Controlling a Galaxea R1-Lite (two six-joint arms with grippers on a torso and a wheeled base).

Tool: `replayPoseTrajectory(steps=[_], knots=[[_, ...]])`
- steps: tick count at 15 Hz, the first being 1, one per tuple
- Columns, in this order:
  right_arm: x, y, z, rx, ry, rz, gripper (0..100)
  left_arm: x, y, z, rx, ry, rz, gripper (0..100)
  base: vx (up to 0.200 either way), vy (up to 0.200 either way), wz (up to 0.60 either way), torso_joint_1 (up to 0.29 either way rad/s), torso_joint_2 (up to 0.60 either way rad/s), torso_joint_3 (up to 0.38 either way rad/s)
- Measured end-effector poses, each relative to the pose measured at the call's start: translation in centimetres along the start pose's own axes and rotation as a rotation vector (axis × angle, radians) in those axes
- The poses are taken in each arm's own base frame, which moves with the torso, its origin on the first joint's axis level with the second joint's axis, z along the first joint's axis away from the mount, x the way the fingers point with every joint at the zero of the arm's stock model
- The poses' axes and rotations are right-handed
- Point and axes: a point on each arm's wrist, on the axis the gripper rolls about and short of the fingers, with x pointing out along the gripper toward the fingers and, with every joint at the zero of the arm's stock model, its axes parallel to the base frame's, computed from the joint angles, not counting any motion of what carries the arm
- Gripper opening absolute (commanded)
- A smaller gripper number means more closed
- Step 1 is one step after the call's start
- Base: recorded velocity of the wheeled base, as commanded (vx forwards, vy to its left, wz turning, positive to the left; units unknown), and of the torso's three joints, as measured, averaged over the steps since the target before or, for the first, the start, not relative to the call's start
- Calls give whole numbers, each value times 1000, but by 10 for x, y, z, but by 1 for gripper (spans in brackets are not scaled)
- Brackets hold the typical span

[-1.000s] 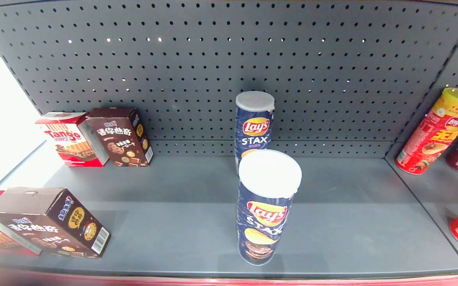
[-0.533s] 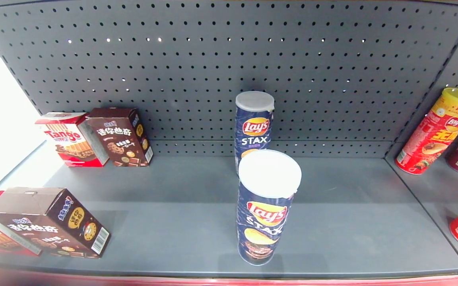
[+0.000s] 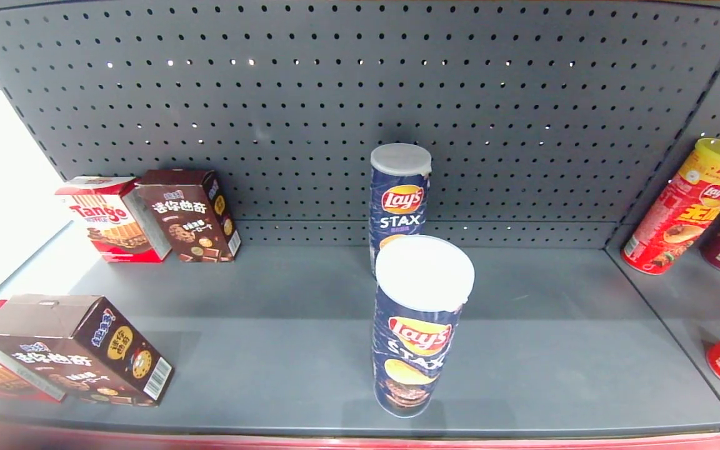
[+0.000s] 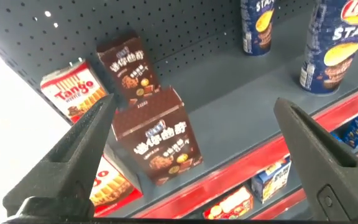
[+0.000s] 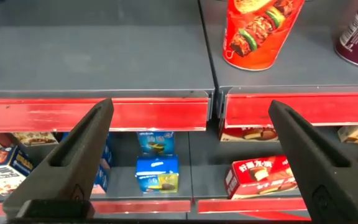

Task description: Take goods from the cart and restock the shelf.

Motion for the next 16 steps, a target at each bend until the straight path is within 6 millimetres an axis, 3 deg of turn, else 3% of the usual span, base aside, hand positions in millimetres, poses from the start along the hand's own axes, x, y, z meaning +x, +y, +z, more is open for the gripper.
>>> replayPoseTrajectory(steps=[4,9,13,16], knots=[[0,0,0,0,-1,0,100,-11,-2,-10,-8,-19,25,100,0,0,0,0,0,0],[0,0,0,0,-3,0,100,-48,-20,-47,-31,-86,221,100,0,0,0,0,0,0],[0,0,0,0,-3,0,100,-51,-28,-68,-66,-87,243,100,0,0,0,0,0,0],[0,0,0,0,-3,0,100,-41,-28,-65,-78,-57,264,100,0,0,0,0,0,0]])
